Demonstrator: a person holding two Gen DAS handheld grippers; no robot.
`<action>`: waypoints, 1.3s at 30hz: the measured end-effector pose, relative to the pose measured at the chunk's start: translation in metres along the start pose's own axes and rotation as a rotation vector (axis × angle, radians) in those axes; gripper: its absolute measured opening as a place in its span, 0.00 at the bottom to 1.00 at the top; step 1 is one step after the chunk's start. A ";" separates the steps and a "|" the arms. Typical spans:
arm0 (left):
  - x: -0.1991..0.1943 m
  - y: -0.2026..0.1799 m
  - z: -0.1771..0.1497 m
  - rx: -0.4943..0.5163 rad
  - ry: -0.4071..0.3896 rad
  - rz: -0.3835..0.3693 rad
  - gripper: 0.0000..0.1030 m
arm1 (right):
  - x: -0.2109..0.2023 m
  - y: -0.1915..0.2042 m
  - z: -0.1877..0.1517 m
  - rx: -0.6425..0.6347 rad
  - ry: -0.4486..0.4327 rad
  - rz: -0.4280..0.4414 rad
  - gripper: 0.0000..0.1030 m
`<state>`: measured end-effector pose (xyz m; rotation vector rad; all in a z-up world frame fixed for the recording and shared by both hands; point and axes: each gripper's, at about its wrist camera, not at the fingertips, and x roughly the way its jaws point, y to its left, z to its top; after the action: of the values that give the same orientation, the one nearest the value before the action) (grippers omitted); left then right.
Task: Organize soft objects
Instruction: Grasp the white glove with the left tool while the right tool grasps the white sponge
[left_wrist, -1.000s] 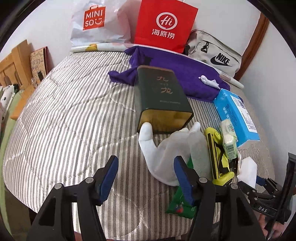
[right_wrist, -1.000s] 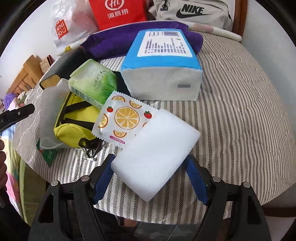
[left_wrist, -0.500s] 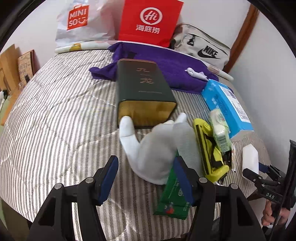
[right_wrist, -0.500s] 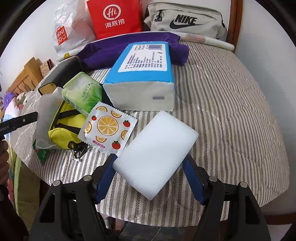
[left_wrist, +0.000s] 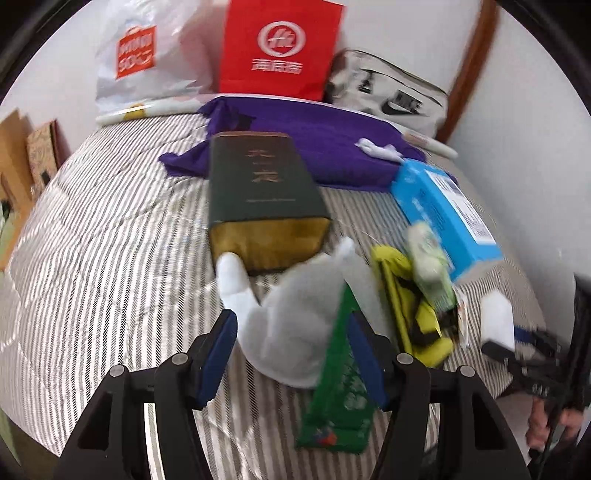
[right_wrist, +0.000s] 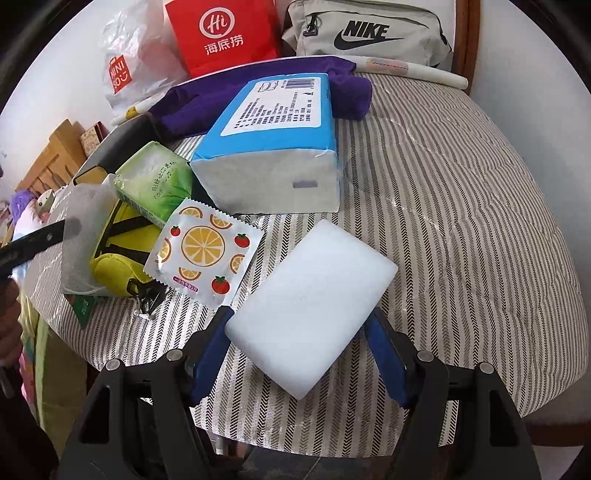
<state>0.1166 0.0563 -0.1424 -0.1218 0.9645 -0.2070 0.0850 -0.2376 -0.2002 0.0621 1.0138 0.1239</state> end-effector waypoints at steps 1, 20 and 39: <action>0.003 0.004 0.002 -0.013 0.003 -0.005 0.52 | 0.000 -0.001 -0.001 0.000 0.000 0.003 0.70; -0.020 0.051 -0.007 -0.036 -0.035 0.100 0.07 | 0.002 -0.005 0.002 -0.007 -0.008 -0.001 0.70; 0.024 0.019 -0.001 0.008 0.027 -0.159 0.33 | 0.009 0.006 0.000 -0.065 -0.005 -0.075 0.71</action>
<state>0.1310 0.0691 -0.1663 -0.1893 0.9816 -0.3593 0.0894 -0.2304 -0.2070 -0.0346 1.0051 0.0875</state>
